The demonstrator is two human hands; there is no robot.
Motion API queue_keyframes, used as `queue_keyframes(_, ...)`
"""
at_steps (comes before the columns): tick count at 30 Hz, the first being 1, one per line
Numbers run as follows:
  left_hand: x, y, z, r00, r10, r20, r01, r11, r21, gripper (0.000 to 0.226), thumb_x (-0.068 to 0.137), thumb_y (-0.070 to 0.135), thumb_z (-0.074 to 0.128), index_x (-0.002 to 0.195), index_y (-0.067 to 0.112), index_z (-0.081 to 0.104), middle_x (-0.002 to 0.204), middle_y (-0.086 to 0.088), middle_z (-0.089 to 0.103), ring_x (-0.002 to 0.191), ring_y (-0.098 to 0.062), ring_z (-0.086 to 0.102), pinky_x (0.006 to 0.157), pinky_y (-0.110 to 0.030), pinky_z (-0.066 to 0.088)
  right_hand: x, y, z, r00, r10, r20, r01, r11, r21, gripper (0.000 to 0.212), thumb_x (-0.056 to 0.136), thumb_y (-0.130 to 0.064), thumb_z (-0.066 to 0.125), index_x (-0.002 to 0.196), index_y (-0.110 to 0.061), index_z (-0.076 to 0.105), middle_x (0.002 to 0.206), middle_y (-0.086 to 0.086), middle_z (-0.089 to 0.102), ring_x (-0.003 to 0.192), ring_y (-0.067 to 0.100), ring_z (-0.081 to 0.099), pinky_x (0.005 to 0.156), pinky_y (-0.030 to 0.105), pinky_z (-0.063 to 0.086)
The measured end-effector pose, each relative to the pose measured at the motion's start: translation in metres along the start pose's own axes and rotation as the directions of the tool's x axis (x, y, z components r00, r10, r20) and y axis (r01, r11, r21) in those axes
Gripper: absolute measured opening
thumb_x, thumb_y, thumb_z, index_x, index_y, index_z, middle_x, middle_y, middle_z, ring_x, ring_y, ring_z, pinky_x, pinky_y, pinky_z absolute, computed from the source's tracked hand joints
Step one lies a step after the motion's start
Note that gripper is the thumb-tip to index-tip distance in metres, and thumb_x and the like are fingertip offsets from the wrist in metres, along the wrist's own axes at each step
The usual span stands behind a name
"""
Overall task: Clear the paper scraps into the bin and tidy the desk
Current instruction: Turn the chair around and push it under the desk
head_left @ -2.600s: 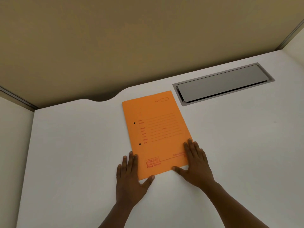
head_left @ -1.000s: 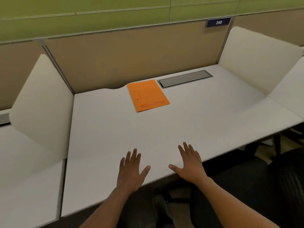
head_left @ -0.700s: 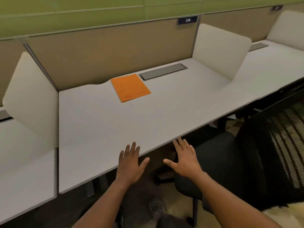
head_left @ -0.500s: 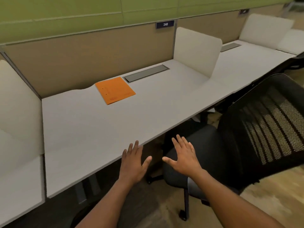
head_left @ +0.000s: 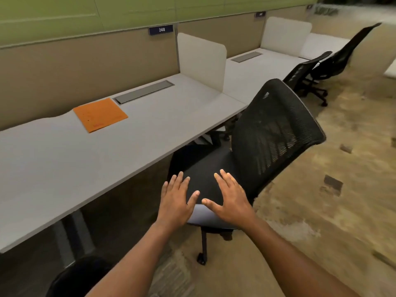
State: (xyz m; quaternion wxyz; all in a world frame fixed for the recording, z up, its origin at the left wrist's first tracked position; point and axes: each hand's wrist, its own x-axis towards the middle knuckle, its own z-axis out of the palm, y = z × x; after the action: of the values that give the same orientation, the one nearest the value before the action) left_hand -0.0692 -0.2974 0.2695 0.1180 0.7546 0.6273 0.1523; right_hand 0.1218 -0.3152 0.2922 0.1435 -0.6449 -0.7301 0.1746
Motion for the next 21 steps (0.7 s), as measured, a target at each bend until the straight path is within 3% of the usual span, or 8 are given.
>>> queue_keyframes(3, -0.007, 0.055, 0.005, 0.998, 0.030, -0.053, -0.030, 0.999, -0.014, 0.079, 0.089, 0.068, 0.010, 0.152, 0.024, 0.024, 0.163, 0.001, 0.011, 0.150, -0.014, 0.000, 0.117, -0.034, -0.007, -0.025, 0.032, -0.035, 0.997, -0.056, -0.056, 0.055, 0.998, -0.011, 0.099, 0.076, -0.083, 0.028, 0.155, -0.026, 0.011, 0.164, -0.002, 0.000, 0.150, 0.015, -0.004, 0.121, 0.043, 0.011)
queue_keyframes(7, 0.000, 0.123, -0.004, 0.992, 0.085, -0.099, -0.091, 0.994, -0.066, 0.071, 0.094, 0.063, 0.019, 0.153, 0.023, 0.023, 0.163, 0.000, 0.010, 0.150, -0.014, -0.001, 0.119, -0.035, -0.006, -0.042, 0.072, -0.090, 0.962, -0.122, -0.244, 0.122, 0.992, -0.017, 0.079, 0.089, -0.065, 0.046, 0.152, -0.021, 0.027, 0.163, 0.001, 0.012, 0.150, 0.017, 0.005, 0.120, 0.042, 0.018)
queue_keyframes(12, 0.029, 0.188, -0.020, 0.981, 0.112, -0.158, -0.128, 0.988, -0.090, 0.062, 0.099, 0.054, 0.032, 0.152, 0.021, 0.027, 0.163, -0.001, 0.014, 0.150, -0.015, 0.003, 0.121, -0.038, -0.004, -0.040, 0.113, -0.150, 0.907, -0.161, -0.390, 0.148, 0.987, -0.062, 0.069, 0.091, -0.058, 0.051, 0.145, -0.016, 0.041, 0.159, 0.006, 0.025, 0.148, 0.022, 0.016, 0.118, 0.044, 0.024)
queue_keyframes(17, 0.063, 0.245, -0.030, 0.968, 0.149, -0.202, -0.174, 0.978, -0.111, 0.060, 0.099, 0.053, 0.034, 0.150, 0.022, 0.031, 0.161, 0.000, 0.021, 0.149, -0.015, 0.011, 0.122, -0.041, -0.001, -0.020, 0.154, -0.202, 0.873, -0.135, -0.468, 0.117, 0.991, -0.067, 0.068, 0.091, -0.057, 0.051, 0.144, -0.015, 0.043, 0.158, 0.008, 0.029, 0.147, 0.024, 0.019, 0.118, 0.044, 0.023)
queue_keyframes(21, 0.098, 0.277, -0.025, 0.964, 0.186, -0.189, -0.208, 0.973, -0.104, 0.066, 0.097, 0.060, 0.024, 0.151, 0.024, 0.028, 0.162, 0.000, 0.019, 0.149, -0.015, 0.009, 0.121, -0.041, -0.001, 0.011, 0.184, -0.225, 0.887, -0.084, -0.455, 0.064, 0.996, -0.060, 0.073, 0.092, -0.062, 0.045, 0.147, -0.016, 0.037, 0.161, 0.007, 0.022, 0.148, 0.021, 0.013, 0.119, 0.042, 0.018)
